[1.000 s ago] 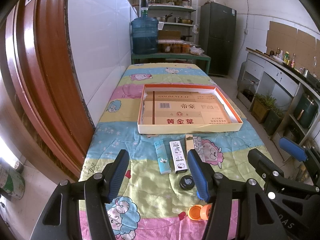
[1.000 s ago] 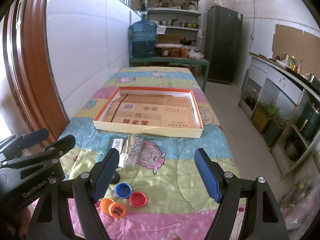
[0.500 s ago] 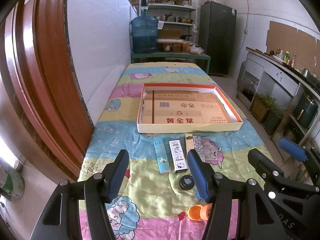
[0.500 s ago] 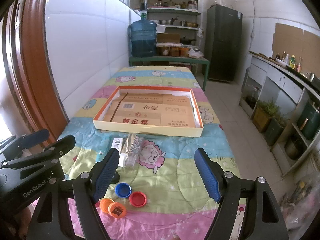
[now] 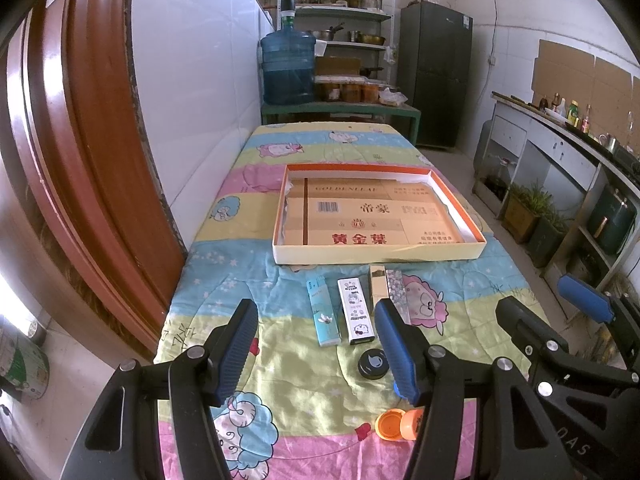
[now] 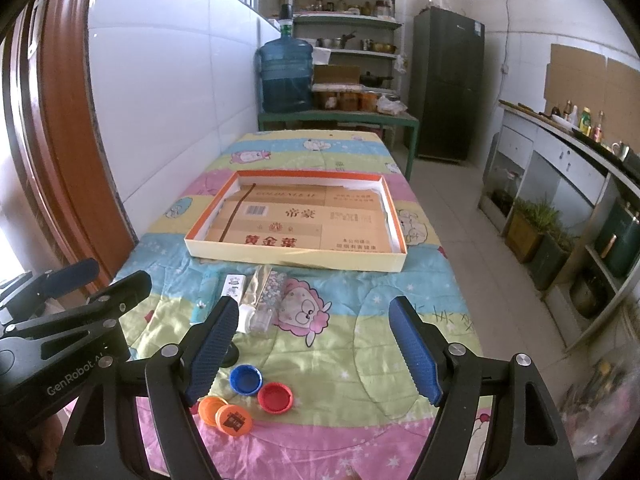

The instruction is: Organize rigid objects

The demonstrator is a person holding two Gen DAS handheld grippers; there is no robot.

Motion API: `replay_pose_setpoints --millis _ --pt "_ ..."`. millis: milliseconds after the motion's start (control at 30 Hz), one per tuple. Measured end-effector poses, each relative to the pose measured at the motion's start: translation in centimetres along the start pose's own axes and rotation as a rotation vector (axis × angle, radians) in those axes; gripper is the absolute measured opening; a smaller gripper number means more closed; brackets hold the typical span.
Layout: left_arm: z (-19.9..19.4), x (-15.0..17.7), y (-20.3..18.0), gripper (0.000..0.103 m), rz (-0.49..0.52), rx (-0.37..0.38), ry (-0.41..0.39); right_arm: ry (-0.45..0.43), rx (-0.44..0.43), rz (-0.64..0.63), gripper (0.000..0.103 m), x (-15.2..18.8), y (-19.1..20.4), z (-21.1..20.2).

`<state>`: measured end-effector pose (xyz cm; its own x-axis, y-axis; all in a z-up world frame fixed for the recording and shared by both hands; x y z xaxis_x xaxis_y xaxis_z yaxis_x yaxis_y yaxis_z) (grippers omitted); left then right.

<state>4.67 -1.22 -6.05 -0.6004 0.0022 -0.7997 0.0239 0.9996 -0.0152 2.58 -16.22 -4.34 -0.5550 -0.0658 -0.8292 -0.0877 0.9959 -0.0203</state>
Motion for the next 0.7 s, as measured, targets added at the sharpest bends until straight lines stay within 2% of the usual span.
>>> replay_pose_setpoints --millis 200,400,467,700 --pt "0.0 0.1 -0.1 0.061 0.000 0.000 -0.001 0.002 -0.002 0.003 0.079 0.1 0.0 0.0" --pt "0.6 1.2 0.1 0.061 0.008 0.029 -0.006 0.021 -0.007 0.002 0.079 1.9 -0.3 0.5" --pt "1.1 1.8 0.1 0.061 0.014 0.055 0.003 0.030 -0.013 -0.005 0.079 2.7 -0.3 0.5" --pt "2.5 6.3 -1.3 0.061 0.092 0.223 0.069 0.076 -0.047 -0.043 0.079 5.5 -0.2 0.8"
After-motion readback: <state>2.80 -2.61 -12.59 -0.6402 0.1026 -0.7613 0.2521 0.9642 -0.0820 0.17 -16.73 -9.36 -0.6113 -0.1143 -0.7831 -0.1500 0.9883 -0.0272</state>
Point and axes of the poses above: each gripper's, at about its wrist camera, not at the fingertips, and z roughly the way its jaws point, y to its left, x to its underside, the point moved 10 cm from there along z, roughly the way its jaws point, and after that the axes turned 5 degrees about -y, right-handed, at the moved point
